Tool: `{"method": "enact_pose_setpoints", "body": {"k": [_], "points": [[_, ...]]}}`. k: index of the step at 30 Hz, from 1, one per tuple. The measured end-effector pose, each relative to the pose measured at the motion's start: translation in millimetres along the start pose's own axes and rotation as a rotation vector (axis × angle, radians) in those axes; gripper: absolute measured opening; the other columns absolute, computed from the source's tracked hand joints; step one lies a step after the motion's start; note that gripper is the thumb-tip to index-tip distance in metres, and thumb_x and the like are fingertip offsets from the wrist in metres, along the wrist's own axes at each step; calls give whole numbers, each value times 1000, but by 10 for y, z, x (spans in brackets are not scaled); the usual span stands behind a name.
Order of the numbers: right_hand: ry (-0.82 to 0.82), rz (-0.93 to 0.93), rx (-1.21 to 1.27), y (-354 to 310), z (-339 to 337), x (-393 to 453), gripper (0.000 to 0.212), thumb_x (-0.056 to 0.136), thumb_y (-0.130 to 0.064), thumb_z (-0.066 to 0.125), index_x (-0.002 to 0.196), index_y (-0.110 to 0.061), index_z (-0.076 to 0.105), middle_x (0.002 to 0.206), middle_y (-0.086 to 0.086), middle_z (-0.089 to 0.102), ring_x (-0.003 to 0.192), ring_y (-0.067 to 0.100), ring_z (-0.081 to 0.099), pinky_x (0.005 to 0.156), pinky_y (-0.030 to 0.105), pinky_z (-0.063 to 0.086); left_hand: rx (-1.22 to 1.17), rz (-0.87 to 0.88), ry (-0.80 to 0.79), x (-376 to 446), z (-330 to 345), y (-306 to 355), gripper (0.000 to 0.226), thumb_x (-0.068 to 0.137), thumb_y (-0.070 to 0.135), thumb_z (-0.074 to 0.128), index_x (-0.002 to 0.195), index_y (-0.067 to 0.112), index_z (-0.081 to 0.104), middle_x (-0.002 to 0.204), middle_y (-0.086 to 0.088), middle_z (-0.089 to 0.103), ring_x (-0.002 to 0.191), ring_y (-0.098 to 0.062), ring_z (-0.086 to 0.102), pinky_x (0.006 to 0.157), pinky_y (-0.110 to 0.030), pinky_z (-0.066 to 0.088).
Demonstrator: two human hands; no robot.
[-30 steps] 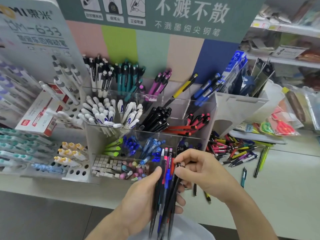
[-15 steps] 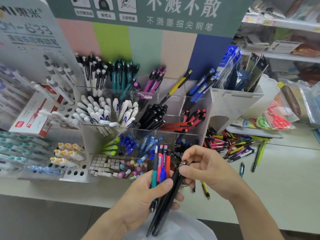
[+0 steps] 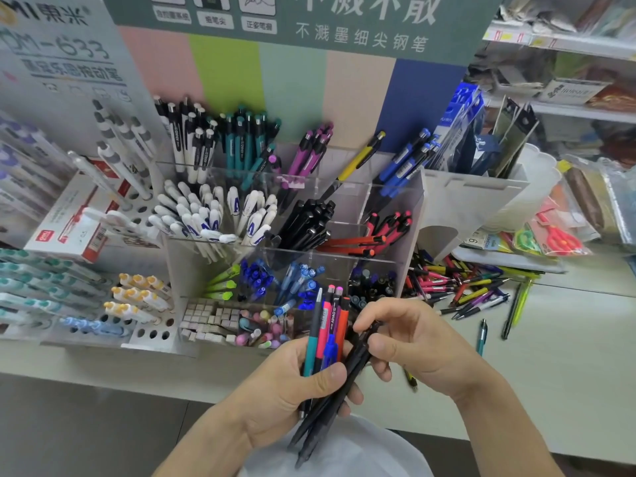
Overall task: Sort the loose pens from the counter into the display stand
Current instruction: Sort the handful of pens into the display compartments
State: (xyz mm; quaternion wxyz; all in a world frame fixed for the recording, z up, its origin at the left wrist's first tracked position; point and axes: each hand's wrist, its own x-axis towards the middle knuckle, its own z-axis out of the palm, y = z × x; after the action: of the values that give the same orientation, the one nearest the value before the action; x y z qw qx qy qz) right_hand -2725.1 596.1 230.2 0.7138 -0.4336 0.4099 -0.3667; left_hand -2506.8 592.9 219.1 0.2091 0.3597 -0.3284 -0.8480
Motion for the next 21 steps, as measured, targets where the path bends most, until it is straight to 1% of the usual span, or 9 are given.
{"method": "enact_pose_setpoints", "body": {"k": [2, 5, 6, 8, 11, 14, 18, 20, 21], "points": [[19, -7, 11, 23, -6, -5, 40, 73, -43, 89, 100, -16, 77, 82, 18, 65, 56, 20, 61, 55, 27, 52, -11, -3, 5, 3, 3, -24, 43, 76, 25, 78, 112, 3, 69, 91, -21, 70, 79, -25, 69, 66, -32, 57], [49, -28, 6, 79, -2, -4, 41, 74, -43, 88, 102, -15, 76, 82, 33, 58, 56, 21, 60, 54, 29, 51, -27, -16, 36, -10, -3, -35, 39, 75, 23, 79, 109, 5, 71, 87, -24, 69, 72, -25, 68, 62, -30, 56], [55, -33, 0, 92, 4, -5, 39, 75, -40, 88, 102, -14, 76, 81, 32, 58, 56, 21, 60, 54, 29, 51, -32, -24, 57, -12, -1, -35, 40, 76, 22, 80, 110, 3, 70, 86, -25, 69, 69, -25, 67, 61, -29, 56], [82, -26, -64, 84, 35, -4, 30, 80, -29, 84, 102, -11, 75, 76, 24, 62, 56, 22, 60, 55, 29, 52, -28, -29, 106, -9, 10, -43, 38, 81, 17, 77, 111, -2, 65, 84, -25, 69, 65, -25, 67, 59, -29, 56], [122, 5, -170, 48, 68, -7, 20, 84, -10, 75, 102, -1, 71, 67, 12, 65, 57, 20, 63, 58, 28, 53, -33, -25, 162, -2, 44, -49, 39, 78, 17, 72, 109, -5, 62, 81, -23, 69, 63, -23, 68, 57, -28, 56], [133, 16, -208, 27, 60, -10, 18, 84, -9, 74, 99, 1, 70, 70, 12, 69, 61, 22, 67, 60, 29, 55, -33, -34, 194, 0, 73, -47, 46, 81, 23, 70, 114, -7, 61, 84, -25, 68, 66, -25, 68, 60, -29, 56], [183, 46, -211, 48, 5, -26, 18, 84, -11, 74, 95, 2, 68, 78, 18, 72, 64, 25, 68, 60, 32, 56, -44, -31, 228, -3, 84, -25, 39, 94, 27, 59, 117, -4, 62, 90, -27, 69, 73, -30, 68, 65, -34, 57], [195, 36, -184, 17, -36, -53, 19, 84, -10, 73, 95, 4, 68, 83, 25, 71, 64, 26, 68, 61, 34, 58, -70, -39, 231, -15, 84, -8, 37, 96, 25, 57, 121, -3, 61, 94, -28, 70, 75, -33, 69, 64, -35, 58], [209, 24, -176, -21, -59, -74, 20, 84, -9, 72, 95, 6, 67, 83, 25, 71, 63, 25, 68, 60, 33, 58, -81, -42, 231, -20, 80, 0, 35, 96, 22, 57, 121, -3, 60, 94, -29, 70, 75, -34, 69, 64, -35, 58]]}}
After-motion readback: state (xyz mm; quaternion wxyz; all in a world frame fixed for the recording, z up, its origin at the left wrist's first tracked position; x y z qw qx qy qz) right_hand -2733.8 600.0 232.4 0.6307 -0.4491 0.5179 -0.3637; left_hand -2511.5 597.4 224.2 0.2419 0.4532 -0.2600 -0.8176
